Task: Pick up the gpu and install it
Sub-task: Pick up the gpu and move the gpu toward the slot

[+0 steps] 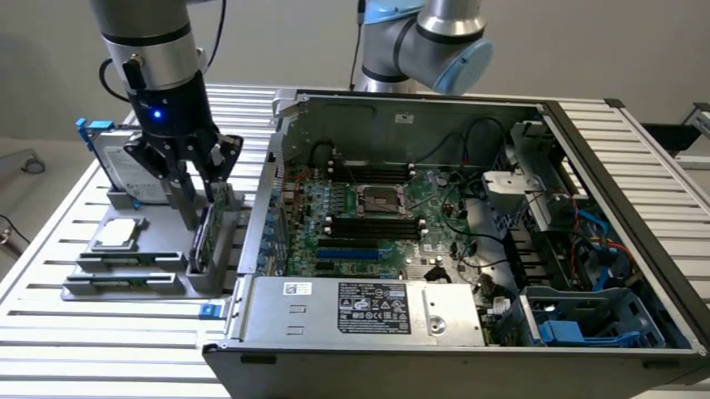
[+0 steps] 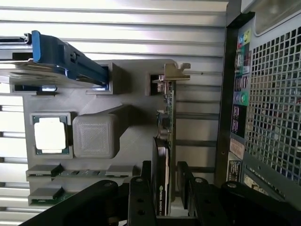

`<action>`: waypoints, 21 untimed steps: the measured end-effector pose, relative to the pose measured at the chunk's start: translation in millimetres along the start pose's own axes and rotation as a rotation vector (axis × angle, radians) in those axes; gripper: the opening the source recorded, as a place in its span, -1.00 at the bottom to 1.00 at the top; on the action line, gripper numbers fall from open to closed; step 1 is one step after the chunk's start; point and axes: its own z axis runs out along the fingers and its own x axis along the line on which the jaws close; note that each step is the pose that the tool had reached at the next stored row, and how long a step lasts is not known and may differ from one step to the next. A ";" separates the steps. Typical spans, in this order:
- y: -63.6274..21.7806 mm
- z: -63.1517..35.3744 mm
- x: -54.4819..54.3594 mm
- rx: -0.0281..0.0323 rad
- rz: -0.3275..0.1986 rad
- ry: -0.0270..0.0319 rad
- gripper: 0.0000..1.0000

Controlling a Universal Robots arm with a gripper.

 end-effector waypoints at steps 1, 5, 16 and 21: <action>-0.1 1.8 0.0 0.0001 -0.001 0.0001 -0.28; -0.3 7.6 -0.1 0.0000 -0.001 -0.0010 -0.28; -1.9 14.7 -0.2 0.0001 -0.001 -0.0012 -0.28; -2.1 18.9 -0.4 0.0001 -0.001 -0.0012 -0.28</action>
